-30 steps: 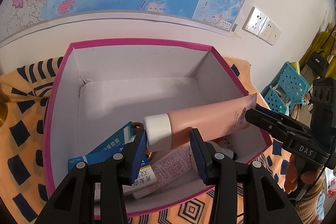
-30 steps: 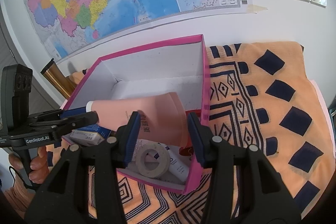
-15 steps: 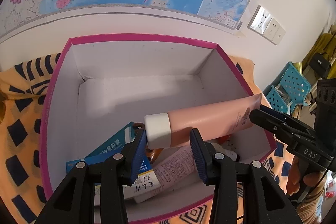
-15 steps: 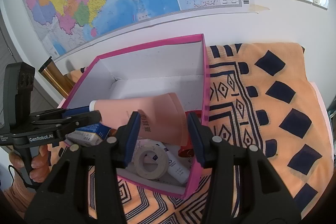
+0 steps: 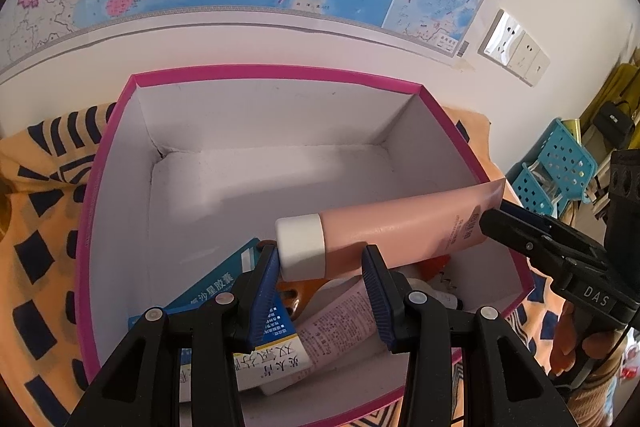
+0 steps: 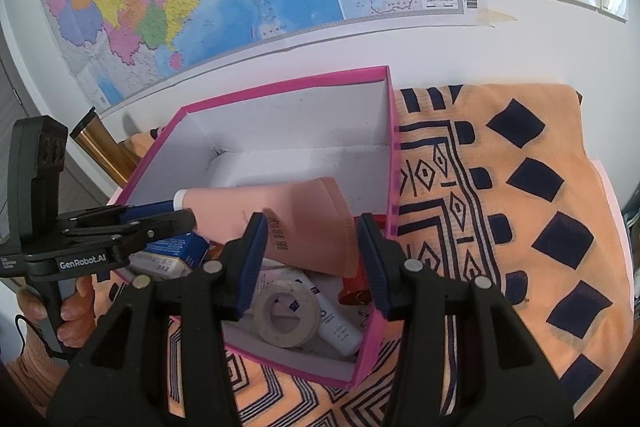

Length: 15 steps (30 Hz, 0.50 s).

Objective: Organize rigid objects
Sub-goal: 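Open the right gripper and drop the pink tube into the box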

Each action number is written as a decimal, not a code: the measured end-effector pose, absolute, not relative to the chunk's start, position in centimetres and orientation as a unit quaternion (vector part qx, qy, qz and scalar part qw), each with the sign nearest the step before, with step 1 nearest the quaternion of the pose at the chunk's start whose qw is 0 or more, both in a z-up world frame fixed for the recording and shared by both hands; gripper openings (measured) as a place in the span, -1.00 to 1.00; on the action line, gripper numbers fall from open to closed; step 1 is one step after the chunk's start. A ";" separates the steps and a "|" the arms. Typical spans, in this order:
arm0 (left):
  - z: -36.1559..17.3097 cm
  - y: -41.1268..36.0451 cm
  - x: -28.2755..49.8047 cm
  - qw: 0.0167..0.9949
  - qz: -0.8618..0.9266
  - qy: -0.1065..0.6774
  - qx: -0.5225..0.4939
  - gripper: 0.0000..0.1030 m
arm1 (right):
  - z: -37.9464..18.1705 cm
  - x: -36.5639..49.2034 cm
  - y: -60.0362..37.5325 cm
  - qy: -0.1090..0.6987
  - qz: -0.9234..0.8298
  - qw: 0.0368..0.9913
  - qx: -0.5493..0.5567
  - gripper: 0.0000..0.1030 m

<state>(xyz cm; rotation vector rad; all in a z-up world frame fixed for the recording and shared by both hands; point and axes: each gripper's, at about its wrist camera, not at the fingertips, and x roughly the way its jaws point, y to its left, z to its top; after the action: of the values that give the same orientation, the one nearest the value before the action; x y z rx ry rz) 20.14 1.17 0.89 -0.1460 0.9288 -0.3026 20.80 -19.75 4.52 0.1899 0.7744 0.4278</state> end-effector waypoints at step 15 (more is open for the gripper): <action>0.6 -0.1 20.6 0.877 -0.155 0.451 -0.056 -0.20 | 4.4 21.3 -18.2 0.384 0.224 0.893 0.071 -0.05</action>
<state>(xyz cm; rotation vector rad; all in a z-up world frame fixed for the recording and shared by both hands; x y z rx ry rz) 20.61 -0.09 0.64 -0.1165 0.9398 -0.3236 21.28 -18.16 4.35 0.1465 0.7959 0.4643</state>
